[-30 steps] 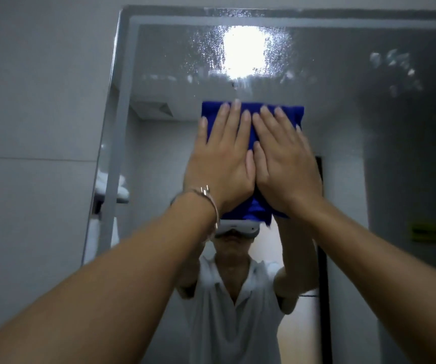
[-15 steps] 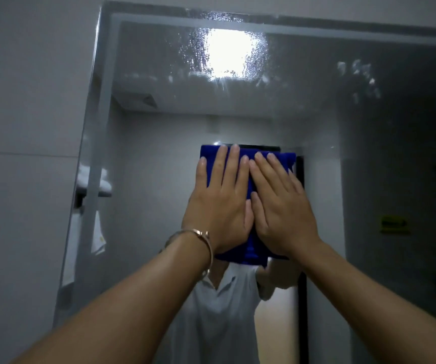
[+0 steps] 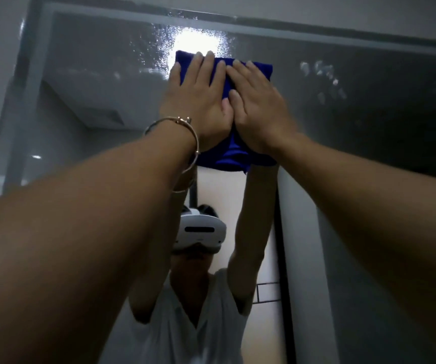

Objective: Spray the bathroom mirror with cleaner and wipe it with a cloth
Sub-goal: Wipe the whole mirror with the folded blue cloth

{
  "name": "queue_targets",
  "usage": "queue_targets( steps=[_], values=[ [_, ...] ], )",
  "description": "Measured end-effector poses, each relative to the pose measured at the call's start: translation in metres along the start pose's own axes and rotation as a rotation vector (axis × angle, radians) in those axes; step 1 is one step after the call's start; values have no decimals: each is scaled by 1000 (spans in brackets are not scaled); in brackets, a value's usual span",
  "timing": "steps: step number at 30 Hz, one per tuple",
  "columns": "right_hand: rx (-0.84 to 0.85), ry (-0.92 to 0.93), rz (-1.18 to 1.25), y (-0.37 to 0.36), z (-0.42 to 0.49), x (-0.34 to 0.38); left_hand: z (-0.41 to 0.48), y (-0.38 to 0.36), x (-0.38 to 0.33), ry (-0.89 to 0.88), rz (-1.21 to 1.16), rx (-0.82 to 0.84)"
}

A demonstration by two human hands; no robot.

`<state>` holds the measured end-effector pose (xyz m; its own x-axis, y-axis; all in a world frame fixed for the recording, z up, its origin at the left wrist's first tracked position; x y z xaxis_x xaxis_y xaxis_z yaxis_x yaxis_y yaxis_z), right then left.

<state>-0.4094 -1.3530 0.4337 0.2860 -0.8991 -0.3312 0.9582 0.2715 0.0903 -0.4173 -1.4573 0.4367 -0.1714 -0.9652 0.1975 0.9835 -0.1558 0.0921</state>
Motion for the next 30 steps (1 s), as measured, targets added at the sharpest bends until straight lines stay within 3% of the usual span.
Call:
queue_targets(
  steps=[17, 30],
  values=[
    [-26, -74, 66, 9, -81, -10, -60, -7, -57, -29, -16, 43],
    [74, -55, 88, 21, -151, -33, -106, -16, -114, -13, 81, 83]
  ],
)
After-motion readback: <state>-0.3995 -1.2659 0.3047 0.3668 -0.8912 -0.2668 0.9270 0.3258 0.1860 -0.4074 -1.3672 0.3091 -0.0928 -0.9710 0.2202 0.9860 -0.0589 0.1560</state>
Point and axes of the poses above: each hand's wrist, its own z-axis towards the middle knuckle, its own y-axis out of the back of the hand, x = y × z, the point moved 5 cm from there along z, towards the middle knuckle, and after that the axes turned 6 degrees about y, right-handed, at the moved point
